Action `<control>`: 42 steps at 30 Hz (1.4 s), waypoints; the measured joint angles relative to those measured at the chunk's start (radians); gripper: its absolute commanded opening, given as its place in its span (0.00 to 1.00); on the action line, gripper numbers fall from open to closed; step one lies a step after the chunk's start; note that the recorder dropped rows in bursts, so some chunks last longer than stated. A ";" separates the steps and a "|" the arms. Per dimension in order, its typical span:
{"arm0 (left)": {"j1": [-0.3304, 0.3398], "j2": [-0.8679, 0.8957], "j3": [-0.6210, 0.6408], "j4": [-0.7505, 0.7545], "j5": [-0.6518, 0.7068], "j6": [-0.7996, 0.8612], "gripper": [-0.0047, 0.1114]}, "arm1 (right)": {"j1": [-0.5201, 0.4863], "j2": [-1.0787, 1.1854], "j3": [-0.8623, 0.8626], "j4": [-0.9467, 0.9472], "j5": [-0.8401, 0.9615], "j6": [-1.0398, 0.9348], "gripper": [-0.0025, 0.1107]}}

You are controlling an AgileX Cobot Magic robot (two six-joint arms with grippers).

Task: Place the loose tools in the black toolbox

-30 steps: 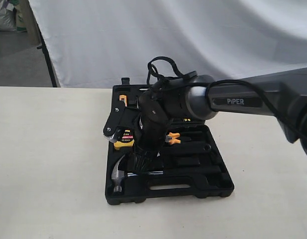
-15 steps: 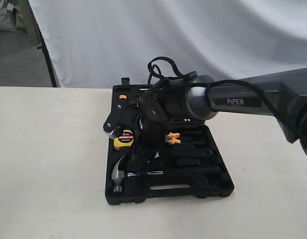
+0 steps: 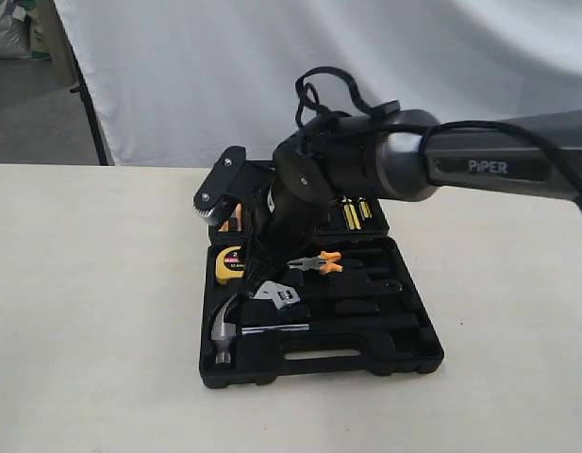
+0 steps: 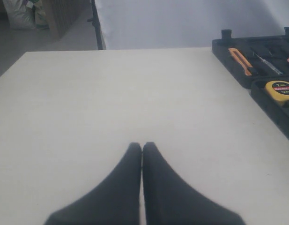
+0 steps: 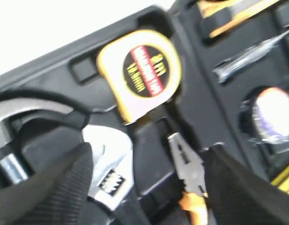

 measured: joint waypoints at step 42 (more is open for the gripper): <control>0.000 0.000 0.000 0.000 0.000 0.000 0.05 | -0.245 -0.158 0.120 -0.016 -0.001 0.350 0.02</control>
